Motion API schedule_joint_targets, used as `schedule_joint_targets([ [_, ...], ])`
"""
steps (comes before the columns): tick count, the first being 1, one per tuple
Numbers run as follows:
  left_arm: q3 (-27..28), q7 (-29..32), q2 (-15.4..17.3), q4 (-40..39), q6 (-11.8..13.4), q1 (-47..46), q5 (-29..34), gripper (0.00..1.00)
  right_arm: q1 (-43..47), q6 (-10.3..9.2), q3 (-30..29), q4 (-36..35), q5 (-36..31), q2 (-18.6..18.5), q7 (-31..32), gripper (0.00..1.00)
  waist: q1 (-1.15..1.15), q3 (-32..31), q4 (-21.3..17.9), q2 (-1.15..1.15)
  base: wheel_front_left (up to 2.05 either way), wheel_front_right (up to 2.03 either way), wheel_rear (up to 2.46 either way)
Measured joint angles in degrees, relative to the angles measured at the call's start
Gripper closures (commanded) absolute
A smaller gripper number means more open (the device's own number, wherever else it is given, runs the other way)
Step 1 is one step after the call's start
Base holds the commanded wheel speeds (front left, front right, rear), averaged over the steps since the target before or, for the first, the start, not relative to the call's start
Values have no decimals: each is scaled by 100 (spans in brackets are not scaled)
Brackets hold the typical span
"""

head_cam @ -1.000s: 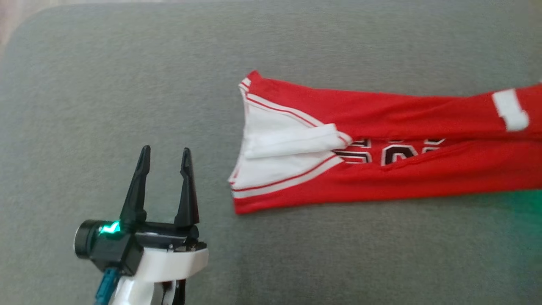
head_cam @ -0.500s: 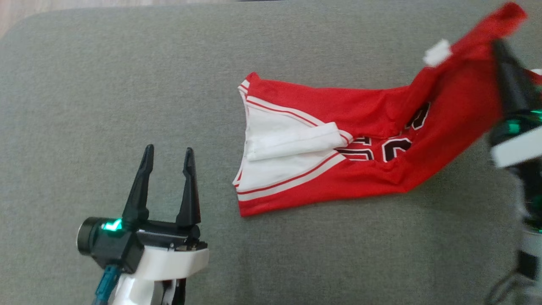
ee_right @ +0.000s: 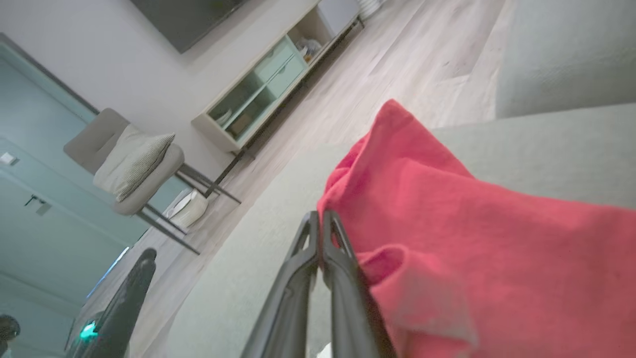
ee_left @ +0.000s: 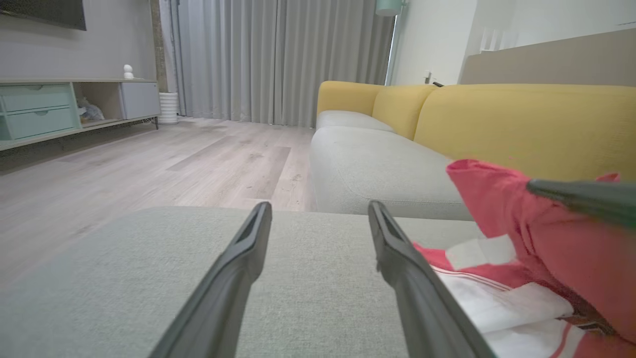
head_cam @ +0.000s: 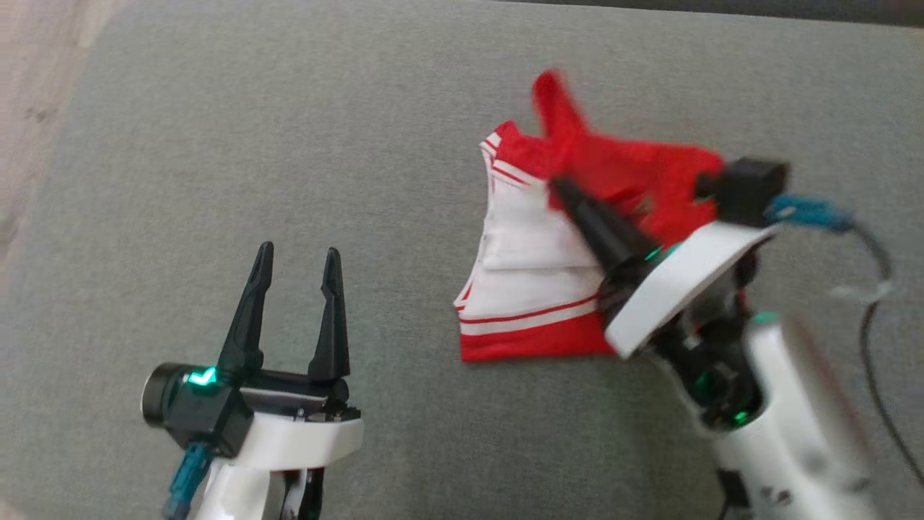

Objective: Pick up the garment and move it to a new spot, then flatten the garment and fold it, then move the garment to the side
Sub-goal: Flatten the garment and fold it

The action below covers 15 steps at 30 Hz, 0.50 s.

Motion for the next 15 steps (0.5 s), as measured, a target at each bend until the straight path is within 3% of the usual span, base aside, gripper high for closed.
schedule_joint_targets([
  [1, 1, 0, -2, 10, 1, 2, 0, 0, 54, 0, 145, 83, 1, 3, -71, 24, 0, -8, 42, 0, 0, 0, 0],
  [2, -1, 0, -4, 29, 0, 2, -1, 0, 110, 0, 247, 160, 53, 7, -174, 0, 0, -20, 78, 0, 0, 0, 0],
  [8, 0, 0, -7, 57, 9, 26, -37, 0, 190, 0, 363, 225, 499, 19, -731, 0, 0, -174, 143, 0, 0, 0, 0],
  [15, 93, 0, -8, 48, 59, 230, -36, 0, 122, 0, -557, 18, 374, -143, -1449, 0, 0, -443, -59, 0, 0, 0, 0],
])
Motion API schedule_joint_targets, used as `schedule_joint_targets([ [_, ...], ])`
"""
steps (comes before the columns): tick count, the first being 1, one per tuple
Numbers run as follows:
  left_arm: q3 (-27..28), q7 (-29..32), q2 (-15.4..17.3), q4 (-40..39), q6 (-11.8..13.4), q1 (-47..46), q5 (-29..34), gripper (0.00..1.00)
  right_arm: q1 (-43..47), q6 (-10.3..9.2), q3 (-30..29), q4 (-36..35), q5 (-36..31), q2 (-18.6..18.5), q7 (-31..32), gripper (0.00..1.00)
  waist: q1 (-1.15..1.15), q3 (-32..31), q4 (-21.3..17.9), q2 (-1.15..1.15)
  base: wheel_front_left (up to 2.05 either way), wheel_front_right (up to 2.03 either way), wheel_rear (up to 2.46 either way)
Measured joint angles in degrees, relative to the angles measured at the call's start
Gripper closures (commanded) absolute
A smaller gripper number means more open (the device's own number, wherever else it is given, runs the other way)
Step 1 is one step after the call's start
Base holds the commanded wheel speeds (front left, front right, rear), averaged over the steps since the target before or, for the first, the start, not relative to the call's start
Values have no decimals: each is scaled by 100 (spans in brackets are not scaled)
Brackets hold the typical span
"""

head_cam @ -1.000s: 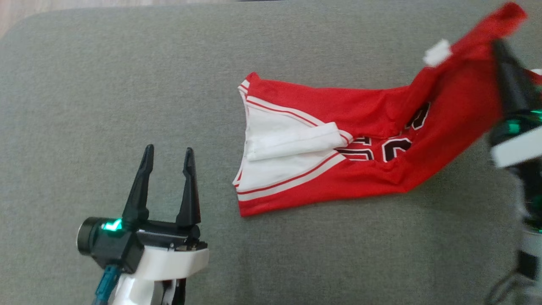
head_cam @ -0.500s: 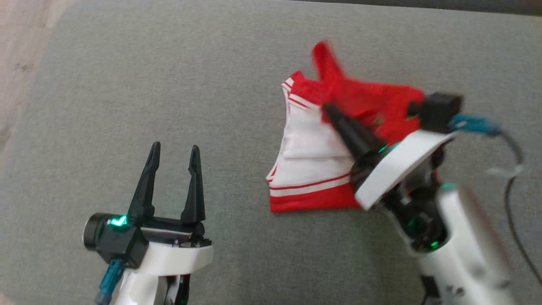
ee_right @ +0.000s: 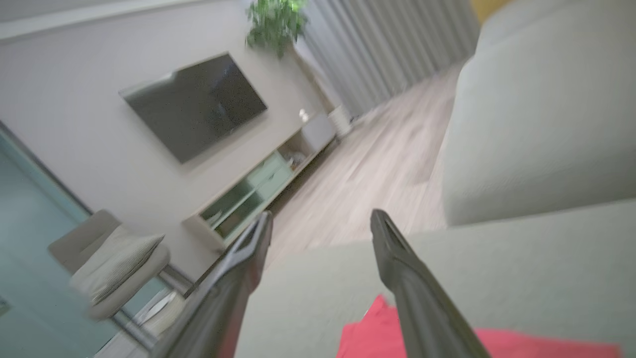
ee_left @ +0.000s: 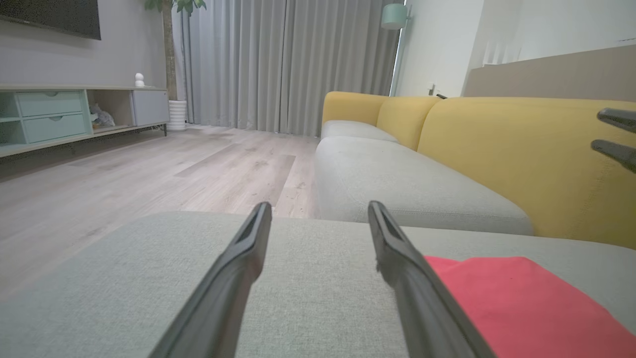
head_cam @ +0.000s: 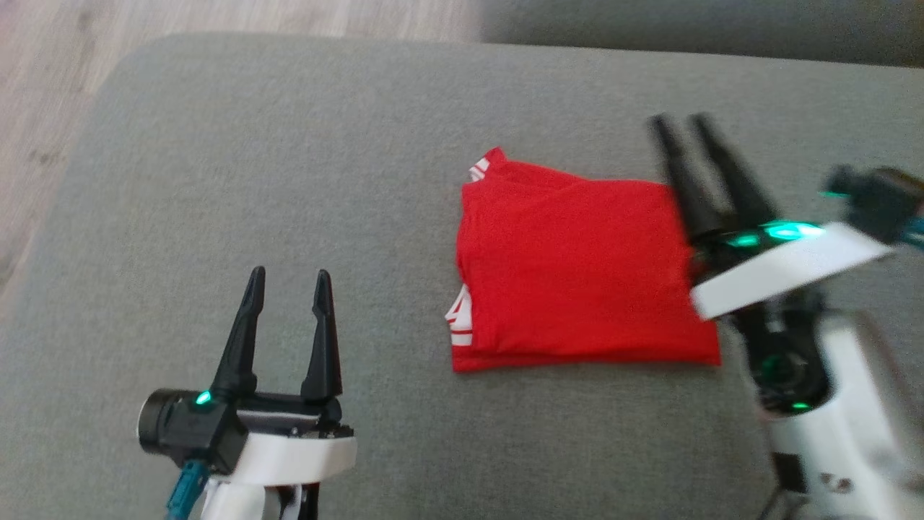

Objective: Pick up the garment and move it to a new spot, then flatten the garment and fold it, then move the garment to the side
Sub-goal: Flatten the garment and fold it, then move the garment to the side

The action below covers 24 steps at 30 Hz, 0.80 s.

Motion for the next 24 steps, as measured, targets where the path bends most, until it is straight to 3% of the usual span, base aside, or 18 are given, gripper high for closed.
schedule_joint_targets([
  [6, 42, 0, 0, 94, 2, 71, -60, 0, 430, 0, -492, 125, -434, -467, -958, 0, 0, -330, -235, 0, 0, 0, 0],
  [13, 166, 0, 1, 400, 145, 565, -257, 0, 1332, 0, -25, 1163, -677, -804, -2298, 0, -1, -827, -478, 0, 0, 0, 0],
  [17, 224, 0, 2, 570, 151, 723, -204, 0, 1640, 0, 67, 1881, -1356, -836, -2434, 0, -1, -1094, -531, 0, 0, 0, 0],
  [24, 402, 0, 3, 727, 133, 1034, 21, 0, 1930, 0, -202, 1898, -2194, -491, -2435, 0, -1, -1379, -581, 0, 0, 0, 0],
])
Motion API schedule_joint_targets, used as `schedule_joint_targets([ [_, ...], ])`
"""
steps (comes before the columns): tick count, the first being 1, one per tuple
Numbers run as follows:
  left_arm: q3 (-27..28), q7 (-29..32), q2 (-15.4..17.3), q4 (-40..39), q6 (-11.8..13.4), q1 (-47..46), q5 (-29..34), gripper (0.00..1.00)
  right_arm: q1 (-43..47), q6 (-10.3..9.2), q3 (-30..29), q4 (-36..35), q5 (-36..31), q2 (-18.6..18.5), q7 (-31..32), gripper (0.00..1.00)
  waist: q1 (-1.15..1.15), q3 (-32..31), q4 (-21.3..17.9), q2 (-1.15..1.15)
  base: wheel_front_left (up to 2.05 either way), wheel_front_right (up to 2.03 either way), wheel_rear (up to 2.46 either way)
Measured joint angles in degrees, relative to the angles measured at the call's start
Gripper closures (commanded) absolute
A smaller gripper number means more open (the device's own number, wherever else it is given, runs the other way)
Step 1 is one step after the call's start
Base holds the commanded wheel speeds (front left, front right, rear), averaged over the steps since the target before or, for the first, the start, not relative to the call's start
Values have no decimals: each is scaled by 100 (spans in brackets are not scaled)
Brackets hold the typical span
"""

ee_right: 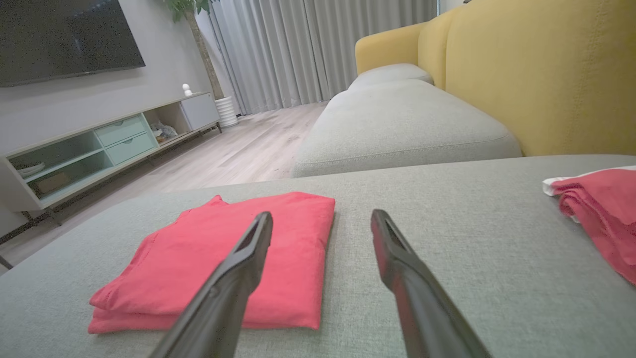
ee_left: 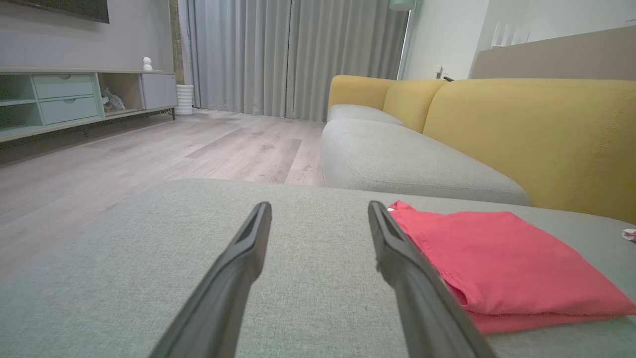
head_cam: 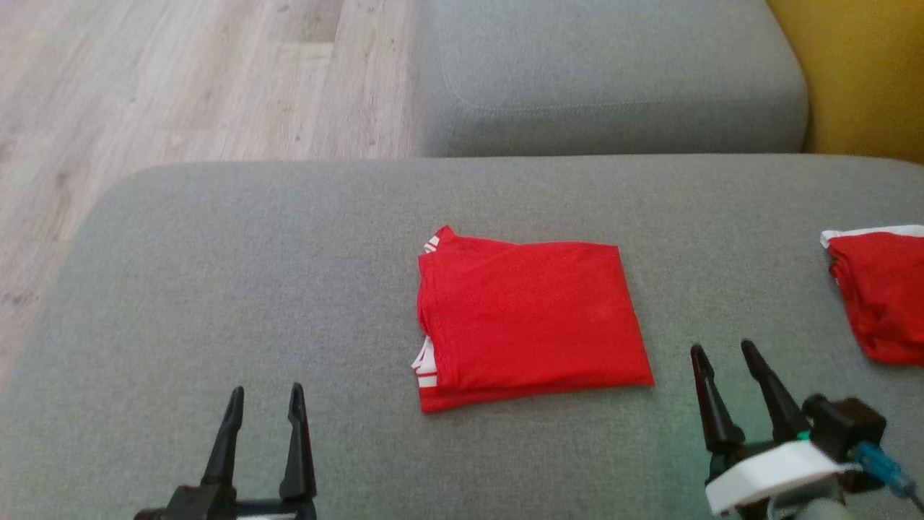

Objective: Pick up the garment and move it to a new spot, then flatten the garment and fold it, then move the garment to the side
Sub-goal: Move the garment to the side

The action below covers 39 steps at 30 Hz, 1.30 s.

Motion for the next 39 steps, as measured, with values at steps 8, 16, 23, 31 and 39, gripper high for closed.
schedule_joint_targets([
  [8, 31, 0, 2, 83, -75, 86, 66, 0, 285, 0, -189, -73, -280, 187, 0, 0, 1, -95, -12, 0, 0, 0, 0],
  [16, 89, 0, 2, 104, -89, 88, 103, 0, 307, 0, -213, -92, -460, 256, 0, 0, 1, -123, -73, 0, 0, 0, 0],
  [23, 81, 0, 2, 116, -86, 88, 103, 0, 308, 0, -272, -81, -494, 263, 0, 0, 1, -105, -77, 0, 0, 0, 0],
  [31, 37, 0, 2, 101, -83, 64, 104, 0, 276, 0, -359, 261, -501, 349, 0, 0, 1, 81, 5, 0, 0, 0, 0],
  [39, -127, 0, 2, -3, -91, -189, 119, 0, -887, 0, -435, 1178, -431, 359, 29, 0, 1, 595, 156, 0, 0, 0, 0],
])
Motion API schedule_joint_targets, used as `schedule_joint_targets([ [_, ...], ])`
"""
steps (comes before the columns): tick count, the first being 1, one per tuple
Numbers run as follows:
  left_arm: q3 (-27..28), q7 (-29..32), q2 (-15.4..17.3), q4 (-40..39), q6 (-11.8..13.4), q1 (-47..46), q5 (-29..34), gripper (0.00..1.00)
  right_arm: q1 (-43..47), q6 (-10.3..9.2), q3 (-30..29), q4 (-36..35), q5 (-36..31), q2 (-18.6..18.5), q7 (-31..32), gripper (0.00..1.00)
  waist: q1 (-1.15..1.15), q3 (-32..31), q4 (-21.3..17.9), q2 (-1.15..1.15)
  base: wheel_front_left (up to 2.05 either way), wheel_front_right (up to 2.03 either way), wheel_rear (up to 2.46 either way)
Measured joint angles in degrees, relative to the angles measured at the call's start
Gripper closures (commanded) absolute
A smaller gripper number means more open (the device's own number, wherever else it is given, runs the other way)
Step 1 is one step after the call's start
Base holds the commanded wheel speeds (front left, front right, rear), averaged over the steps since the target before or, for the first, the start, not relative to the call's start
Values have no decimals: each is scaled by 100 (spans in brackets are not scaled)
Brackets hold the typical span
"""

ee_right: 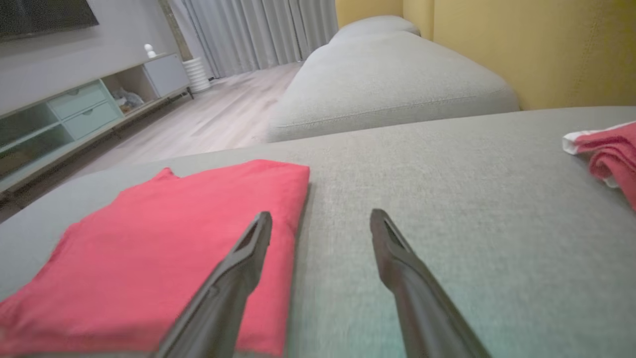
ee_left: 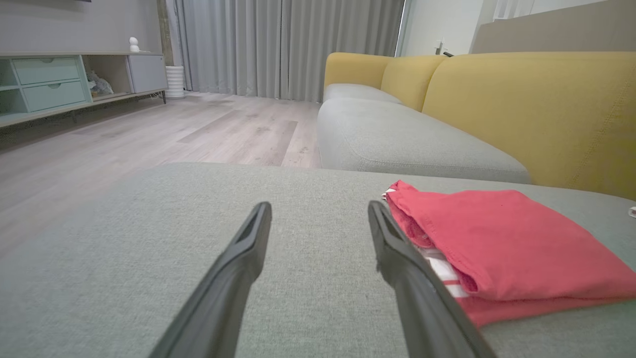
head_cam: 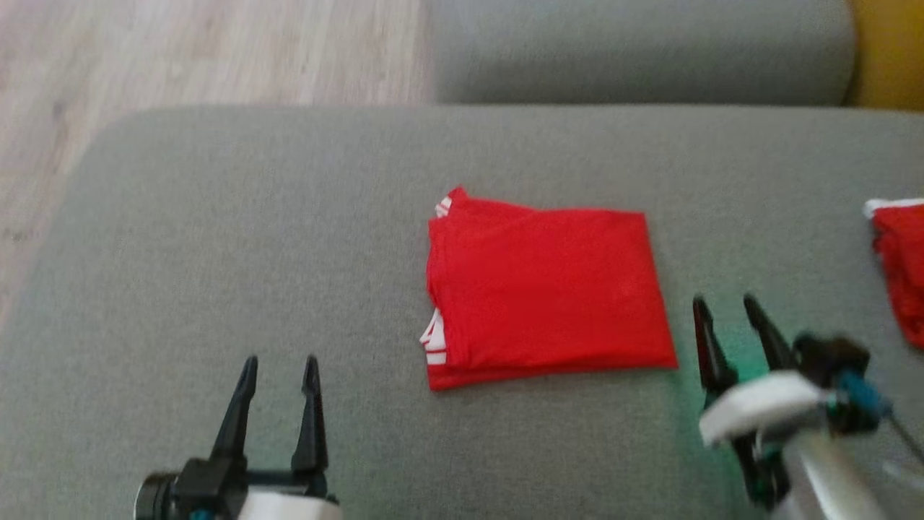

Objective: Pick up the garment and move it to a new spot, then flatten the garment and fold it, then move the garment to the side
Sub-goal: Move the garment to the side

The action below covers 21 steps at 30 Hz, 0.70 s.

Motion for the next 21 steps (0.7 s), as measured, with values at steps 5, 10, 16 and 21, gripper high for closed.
schedule_joint_targets([
  [5, -115, 0, -2, -47, 0, -376, 0, 0, -1086, 0, 82, 616, 88, -9, 519, 0, 2, 386, 105, 0, 0, 0, 0],
  [10, -201, 0, -3, -37, 1, -519, -2, 0, -1558, 0, 367, 1441, 211, 48, 1172, 93, 1, 629, 242, 0, 0, 0, 0],
  [16, -232, 1, -3, -75, 83, -525, -16, 0, -1709, 0, 501, 1604, 321, 116, 906, 100, 0, 760, 172, 0, 0, 0, 0],
  [21, -76, 0, -3, -426, 101, -576, 45, 0, -1701, 0, 564, 1155, 266, -102, 704, 100, 0, 837, -189, 0, 0, 0, 0],
])
